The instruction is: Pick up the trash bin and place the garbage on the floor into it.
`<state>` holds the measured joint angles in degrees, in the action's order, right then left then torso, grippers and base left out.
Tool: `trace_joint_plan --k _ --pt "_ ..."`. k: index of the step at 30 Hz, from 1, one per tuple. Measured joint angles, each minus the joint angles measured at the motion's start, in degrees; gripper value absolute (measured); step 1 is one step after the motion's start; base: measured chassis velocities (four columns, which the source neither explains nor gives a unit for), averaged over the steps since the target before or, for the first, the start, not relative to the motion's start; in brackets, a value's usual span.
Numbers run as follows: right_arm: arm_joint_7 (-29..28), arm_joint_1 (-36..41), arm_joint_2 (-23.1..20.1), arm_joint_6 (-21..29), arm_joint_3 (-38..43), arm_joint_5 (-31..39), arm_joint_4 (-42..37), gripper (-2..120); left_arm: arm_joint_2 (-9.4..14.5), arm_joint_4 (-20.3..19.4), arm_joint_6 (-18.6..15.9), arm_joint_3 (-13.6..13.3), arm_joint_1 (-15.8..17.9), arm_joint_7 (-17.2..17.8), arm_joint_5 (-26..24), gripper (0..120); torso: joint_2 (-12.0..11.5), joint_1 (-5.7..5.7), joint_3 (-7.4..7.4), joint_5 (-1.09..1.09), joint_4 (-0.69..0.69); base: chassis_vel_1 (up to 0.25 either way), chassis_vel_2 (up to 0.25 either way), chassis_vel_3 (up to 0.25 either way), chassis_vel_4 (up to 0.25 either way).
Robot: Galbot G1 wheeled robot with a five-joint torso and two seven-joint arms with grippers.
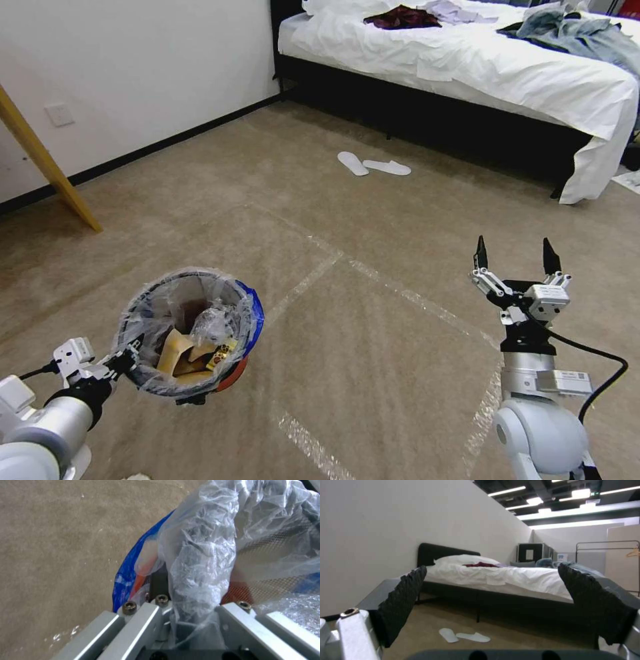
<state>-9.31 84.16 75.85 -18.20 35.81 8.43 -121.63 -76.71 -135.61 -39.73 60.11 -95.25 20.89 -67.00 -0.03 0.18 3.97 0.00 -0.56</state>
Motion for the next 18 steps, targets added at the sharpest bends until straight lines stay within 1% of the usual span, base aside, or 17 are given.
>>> trace_joint_plan --k 3,9,16,18 --pt "0.01 -0.17 0.02 0.00 -0.41 -0.12 0.24 100 0.09 0.10 -0.04 0.13 0.00 0.12 -0.24 1 0.00 0.00 0.00 0.02 0.01 -0.155 0.149 0.139 -0.141" --pt "0.20 -0.83 -0.05 0.00 -1.37 -0.46 0.95 100 0.70 0.59 -0.31 0.67 0.53 1.27 -2.45 1 0.00 0.00 0.00 0.00 0.00 -0.170 0.175 0.166 -0.179" --pt "0.50 -0.94 -0.20 0.00 -1.96 -0.68 1.41 100 0.92 0.84 -0.50 0.71 0.82 1.66 -3.05 1 0.00 0.00 0.00 0.00 0.01 -0.157 0.162 0.175 -0.160" --pt "0.53 -0.98 -0.20 -0.02 -2.39 -0.81 1.54 100 0.98 0.98 -0.54 0.71 0.85 1.71 -3.14 1 0.00 0.00 -0.01 0.00 0.00 -0.160 0.153 0.162 -0.155"
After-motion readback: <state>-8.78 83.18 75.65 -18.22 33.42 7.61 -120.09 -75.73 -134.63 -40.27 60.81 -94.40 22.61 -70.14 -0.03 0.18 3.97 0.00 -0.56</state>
